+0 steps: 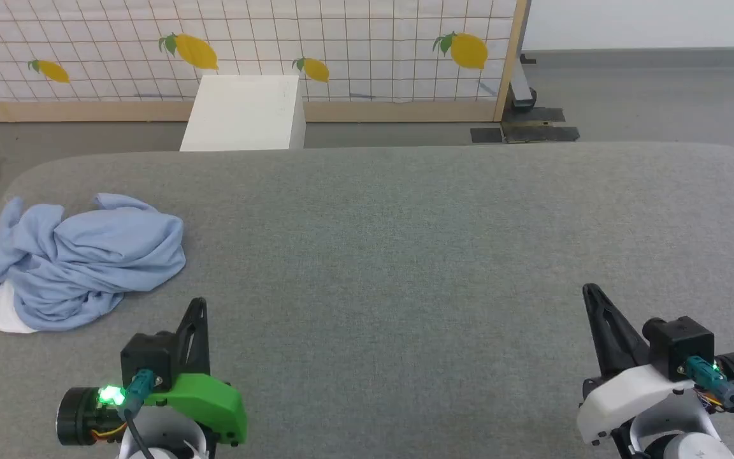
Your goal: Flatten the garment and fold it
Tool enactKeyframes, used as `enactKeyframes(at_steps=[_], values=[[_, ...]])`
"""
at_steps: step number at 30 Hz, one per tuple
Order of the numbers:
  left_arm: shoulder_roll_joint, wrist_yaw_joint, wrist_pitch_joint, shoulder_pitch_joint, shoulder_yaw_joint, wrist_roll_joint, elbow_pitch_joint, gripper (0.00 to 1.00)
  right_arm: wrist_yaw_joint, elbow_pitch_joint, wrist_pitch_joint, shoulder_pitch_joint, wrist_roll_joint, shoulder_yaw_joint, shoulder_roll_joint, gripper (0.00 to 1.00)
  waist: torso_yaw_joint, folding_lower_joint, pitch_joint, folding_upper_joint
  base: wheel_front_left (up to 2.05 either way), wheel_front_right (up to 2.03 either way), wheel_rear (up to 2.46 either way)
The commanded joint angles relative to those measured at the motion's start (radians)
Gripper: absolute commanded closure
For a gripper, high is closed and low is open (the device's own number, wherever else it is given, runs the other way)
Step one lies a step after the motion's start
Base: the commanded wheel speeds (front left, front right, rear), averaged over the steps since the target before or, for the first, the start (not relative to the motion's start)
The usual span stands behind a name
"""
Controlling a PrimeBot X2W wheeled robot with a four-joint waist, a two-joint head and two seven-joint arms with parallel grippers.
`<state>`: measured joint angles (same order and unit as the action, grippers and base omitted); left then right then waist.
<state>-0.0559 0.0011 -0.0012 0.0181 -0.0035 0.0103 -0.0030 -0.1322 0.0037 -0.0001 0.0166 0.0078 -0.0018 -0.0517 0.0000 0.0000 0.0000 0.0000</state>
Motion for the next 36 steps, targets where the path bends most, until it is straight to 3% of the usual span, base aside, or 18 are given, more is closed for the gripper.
enactKeyframes(at_steps=[1, 23, 24, 36], values=[[0.006, -0.001, 0.001, -0.018, 0.004, -0.01, 0.003, 1.0, 0.002, -0.004, 0.0, -0.017, -0.008, 0.002, 0.001, 1.0, 0.0, 0.0, 0.0, 0.0, 0.0, 0.0, 0.0], [0.006, -0.001, 0.001, -0.018, 0.004, -0.01, 0.003, 1.0, 0.002, -0.004, 0.0, -0.017, -0.008, 0.002, 0.001, 1.0, 0.0, 0.0, 0.0, 0.0, 0.0, 0.0, 0.0], [0.0, 0.0, 0.0, 0.0, 0.0, 0.0, 0.0, 0.0, 0.0, 0.0, 0.0, 0.0, 0.0, 0.0, 0.0, 0.0, 0.0, 0.0, 0.0, 0.0, 0.0, 0.0, 0.0], [0.0, 0.002, -0.019, 0.01, -0.009, 0.016, -0.001, 0.0, 0.0, 0.008, -0.019, 0.006, 0.012, -0.016, 0.0, 0.0, 0.0, 0.0, -0.001, 0.0, 0.0, 0.0, 0.0]])
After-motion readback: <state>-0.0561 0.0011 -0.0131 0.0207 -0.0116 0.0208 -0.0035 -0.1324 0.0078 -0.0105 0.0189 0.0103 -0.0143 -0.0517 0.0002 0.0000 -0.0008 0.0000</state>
